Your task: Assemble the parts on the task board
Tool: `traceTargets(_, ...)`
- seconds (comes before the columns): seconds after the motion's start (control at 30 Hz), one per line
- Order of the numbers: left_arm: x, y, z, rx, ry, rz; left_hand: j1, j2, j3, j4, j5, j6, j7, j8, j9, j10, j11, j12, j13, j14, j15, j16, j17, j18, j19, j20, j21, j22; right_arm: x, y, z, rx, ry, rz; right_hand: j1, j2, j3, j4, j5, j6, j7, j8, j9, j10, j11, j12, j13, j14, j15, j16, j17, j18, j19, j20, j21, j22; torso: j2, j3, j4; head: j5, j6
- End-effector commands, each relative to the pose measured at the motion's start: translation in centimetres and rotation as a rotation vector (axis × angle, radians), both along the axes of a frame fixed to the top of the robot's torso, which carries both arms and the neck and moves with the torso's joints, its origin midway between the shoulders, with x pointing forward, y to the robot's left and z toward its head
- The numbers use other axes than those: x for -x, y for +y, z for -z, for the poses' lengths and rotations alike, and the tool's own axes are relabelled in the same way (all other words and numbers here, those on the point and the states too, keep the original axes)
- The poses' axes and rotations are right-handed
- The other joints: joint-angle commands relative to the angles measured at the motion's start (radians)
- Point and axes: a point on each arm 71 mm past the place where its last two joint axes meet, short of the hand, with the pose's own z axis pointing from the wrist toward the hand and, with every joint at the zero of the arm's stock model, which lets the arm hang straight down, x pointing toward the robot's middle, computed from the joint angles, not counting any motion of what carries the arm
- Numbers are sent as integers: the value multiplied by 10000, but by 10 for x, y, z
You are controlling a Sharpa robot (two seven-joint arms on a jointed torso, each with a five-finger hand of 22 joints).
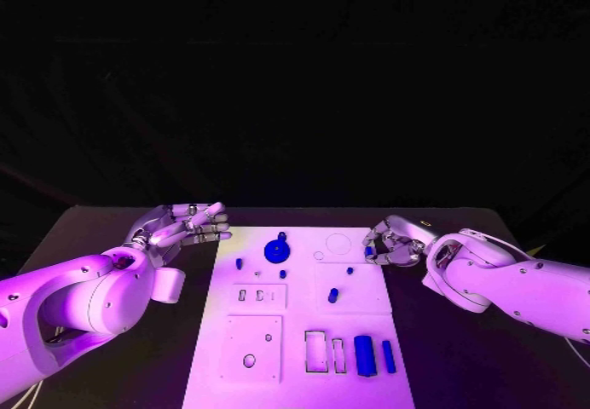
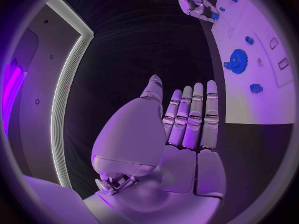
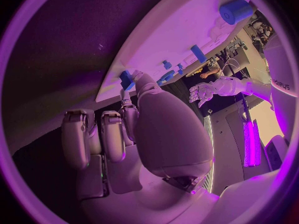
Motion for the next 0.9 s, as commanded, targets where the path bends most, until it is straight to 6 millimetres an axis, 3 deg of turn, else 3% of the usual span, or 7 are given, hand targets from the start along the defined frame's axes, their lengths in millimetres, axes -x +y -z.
traceTargets(0.03, 1, -2, -1, 99, -34, 188, 0, 42, -40, -10, -29, 9, 44, -65, -9, 16, 28, -66, -8, 9, 60, -39, 15, 133, 11, 59, -53, -12, 0, 0, 1, -1, 90, 14, 8, 110, 26, 28, -75, 106, -13, 81, 17, 61, -16, 58, 506, 867, -46, 41, 1884, -94, 317, -42, 46, 1806, 4, 5, -6, 1, -24)
traceTargets(0.23, 1, -3, -1, 97, -26, 190, 18, 58, -37, -17, -30, 10, 43, -70, -8, 17, 28, -73, -7, 10, 60, -47, 16, 133, 12, 60, -55, -15, 0, 0, 2, 22, 140, 64, 39, 188, 98, 24, -134, 350, -111, 190, 66, 83, -97, 82, 532, 868, -109, 43, 1890, -95, 324, -91, 50, 1818, 0, 2, -8, -6, -41)
traceTargets(0.9, 0, -2, -1, 76, 14, 166, 74, 97, -33, -46, -30, 2, 52, -94, -11, 5, 36, -104, -10, -5, 67, -83, 17, 130, 2, 65, -71, -29, -2, -1, 6, 116, 247, 152, 6, 170, 96, 39, -199, 350, -120, 181, 65, 46, -110, 34, 487, 866, -129, 39, 1883, -95, 325, -116, 48, 1821, 5, 14, -4, -13, -101)
